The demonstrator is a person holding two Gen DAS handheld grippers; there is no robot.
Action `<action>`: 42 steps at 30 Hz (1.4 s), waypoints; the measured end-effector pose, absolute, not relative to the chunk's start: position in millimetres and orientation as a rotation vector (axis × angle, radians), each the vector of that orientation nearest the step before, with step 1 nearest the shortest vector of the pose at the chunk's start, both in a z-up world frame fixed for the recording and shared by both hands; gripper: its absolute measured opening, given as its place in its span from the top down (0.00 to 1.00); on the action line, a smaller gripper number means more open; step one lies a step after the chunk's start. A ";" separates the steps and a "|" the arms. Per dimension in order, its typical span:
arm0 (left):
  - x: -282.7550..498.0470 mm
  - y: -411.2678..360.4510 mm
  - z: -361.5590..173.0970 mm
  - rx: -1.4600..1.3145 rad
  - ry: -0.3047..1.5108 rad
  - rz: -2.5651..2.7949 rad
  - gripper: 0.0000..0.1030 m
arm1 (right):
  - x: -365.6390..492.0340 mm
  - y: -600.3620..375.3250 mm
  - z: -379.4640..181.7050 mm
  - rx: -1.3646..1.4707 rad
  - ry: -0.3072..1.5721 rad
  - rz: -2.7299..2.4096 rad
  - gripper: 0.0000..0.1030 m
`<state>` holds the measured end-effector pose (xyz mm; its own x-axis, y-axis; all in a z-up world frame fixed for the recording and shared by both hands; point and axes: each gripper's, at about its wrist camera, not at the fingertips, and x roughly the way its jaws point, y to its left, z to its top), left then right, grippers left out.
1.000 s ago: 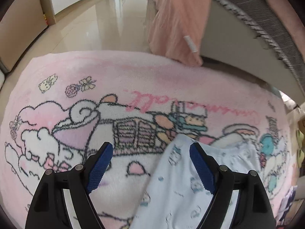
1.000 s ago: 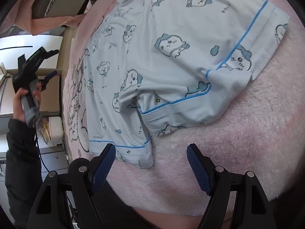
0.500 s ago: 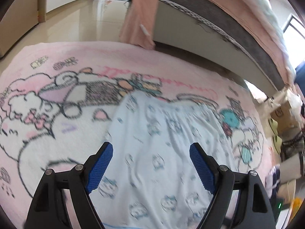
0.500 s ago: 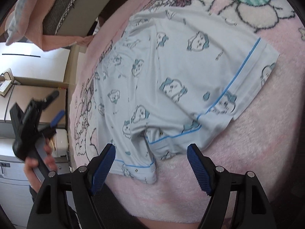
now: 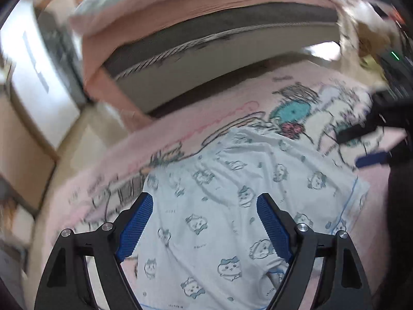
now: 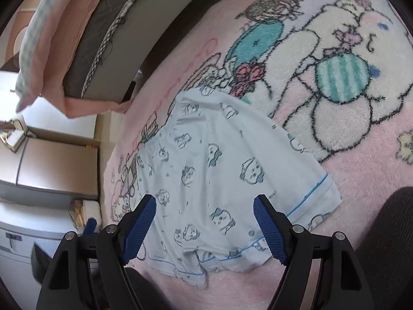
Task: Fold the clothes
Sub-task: 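Move both grippers above the folded pants, then grasp the blue-piped pants edge with the left gripper while the right gripper grasps the waistband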
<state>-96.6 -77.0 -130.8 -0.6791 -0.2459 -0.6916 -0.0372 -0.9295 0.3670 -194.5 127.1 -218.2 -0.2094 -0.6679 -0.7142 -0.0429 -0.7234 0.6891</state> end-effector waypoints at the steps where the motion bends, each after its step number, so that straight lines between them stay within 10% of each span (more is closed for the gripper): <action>1: -96.7 -66.3 -135.7 1.189 -0.593 -2.728 0.20 | -199.2 132.7 -221.8 1.642 -0.860 -1.978 0.24; 7: -86.6 5.8 -175.5 1.072 -1.024 -2.779 0.20 | -231.2 159.4 -229.8 1.669 -0.920 -1.951 0.24; 15: -52.9 70.8 -218.6 0.746 -1.663 -2.924 0.20 | -295.2 140.2 -201.3 1.716 -0.481 -1.967 0.24; 42: -94.7 112.3 -255.2 1.186 -1.397 -2.960 0.20 | -389.3 45.2 -245.0 1.692 0.099 -1.783 0.24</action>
<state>-94.7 112.3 -255.2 -0.7173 0.0178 -0.6965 -0.5489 -0.6302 0.5492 -389.3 45.2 -245.0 0.0642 -0.4073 -0.9110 0.5060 -0.7736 0.3815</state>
